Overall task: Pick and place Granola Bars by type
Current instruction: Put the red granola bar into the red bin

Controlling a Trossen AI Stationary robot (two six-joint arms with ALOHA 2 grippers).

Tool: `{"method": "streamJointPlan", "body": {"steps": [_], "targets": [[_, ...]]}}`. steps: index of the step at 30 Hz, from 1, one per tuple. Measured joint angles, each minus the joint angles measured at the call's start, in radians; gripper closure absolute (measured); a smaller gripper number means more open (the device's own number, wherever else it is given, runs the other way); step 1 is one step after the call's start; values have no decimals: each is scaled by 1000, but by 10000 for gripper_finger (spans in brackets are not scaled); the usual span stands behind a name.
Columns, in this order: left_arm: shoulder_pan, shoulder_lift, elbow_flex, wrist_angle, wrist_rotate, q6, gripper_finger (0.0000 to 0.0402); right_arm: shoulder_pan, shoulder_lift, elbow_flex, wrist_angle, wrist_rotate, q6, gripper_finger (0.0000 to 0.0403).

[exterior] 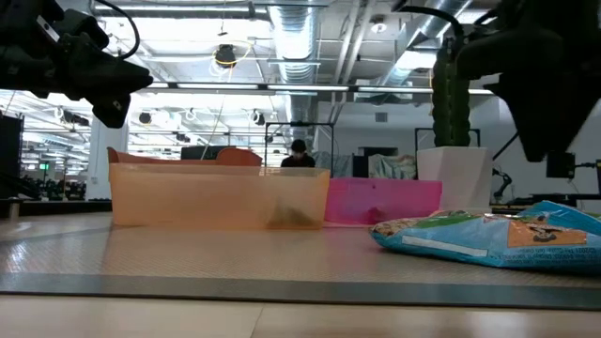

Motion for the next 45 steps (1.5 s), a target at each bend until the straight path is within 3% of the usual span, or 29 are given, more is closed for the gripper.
{"method": "streamJointPlan", "body": {"steps": [13, 20, 27, 45], "targets": [[0, 0, 0, 0, 0, 0, 358, 71, 0, 0, 25, -28, 427, 203], [0, 0, 0, 0, 0, 0, 358, 91, 0, -95, 218, -29, 554, 205], [0, 0, 0, 0, 0, 0, 358, 75, 0, -149, 196, -22, 608, 206], [0, 0, 0, 0, 1, 0, 358, 18, 0, -260, 393, -25, 532, 230]]}}
